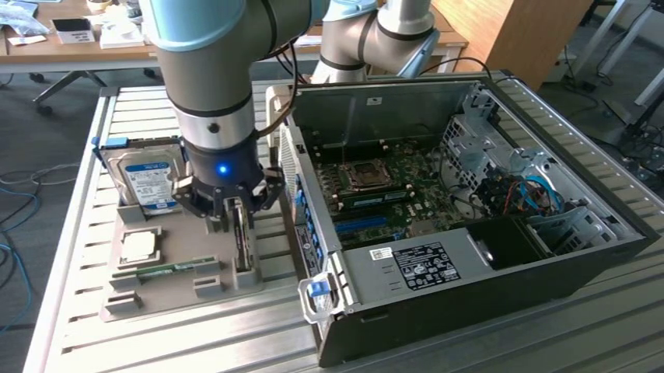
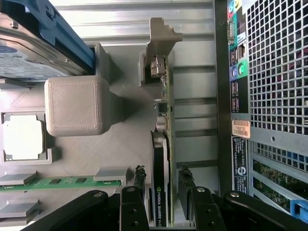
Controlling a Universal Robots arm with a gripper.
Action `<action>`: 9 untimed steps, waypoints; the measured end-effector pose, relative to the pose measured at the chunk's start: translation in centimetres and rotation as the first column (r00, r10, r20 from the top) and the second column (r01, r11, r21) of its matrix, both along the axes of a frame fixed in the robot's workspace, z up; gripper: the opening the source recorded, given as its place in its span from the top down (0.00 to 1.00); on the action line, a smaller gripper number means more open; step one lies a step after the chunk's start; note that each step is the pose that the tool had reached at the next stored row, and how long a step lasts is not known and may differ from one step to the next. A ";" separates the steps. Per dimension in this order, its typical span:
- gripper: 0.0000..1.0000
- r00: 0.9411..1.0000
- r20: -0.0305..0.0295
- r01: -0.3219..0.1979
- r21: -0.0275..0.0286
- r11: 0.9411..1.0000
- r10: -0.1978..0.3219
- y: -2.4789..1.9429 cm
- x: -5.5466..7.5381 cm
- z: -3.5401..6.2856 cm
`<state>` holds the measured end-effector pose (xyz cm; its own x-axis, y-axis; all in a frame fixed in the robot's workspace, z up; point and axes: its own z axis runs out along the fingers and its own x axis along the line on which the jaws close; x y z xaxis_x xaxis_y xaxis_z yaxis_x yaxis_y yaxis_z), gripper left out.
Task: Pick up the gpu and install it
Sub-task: 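Pick up the gpu and move the gpu toward the slot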
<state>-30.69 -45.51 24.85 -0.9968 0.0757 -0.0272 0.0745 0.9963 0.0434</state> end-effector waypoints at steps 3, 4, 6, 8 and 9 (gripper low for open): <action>0.58 1.000 0.000 0.000 0.000 1.000 0.000 0.05 0.0 -0.30; 0.58 1.000 0.000 0.000 0.000 1.000 0.000 0.07 0.0 -0.42; 0.58 1.000 0.000 0.000 0.000 1.000 0.000 0.11 0.0 -0.67; 0.58 1.000 0.000 0.000 0.000 1.000 0.000 0.16 0.0 -0.86; 0.58 1.000 0.000 0.000 0.000 1.000 0.000 0.19 0.0 -0.95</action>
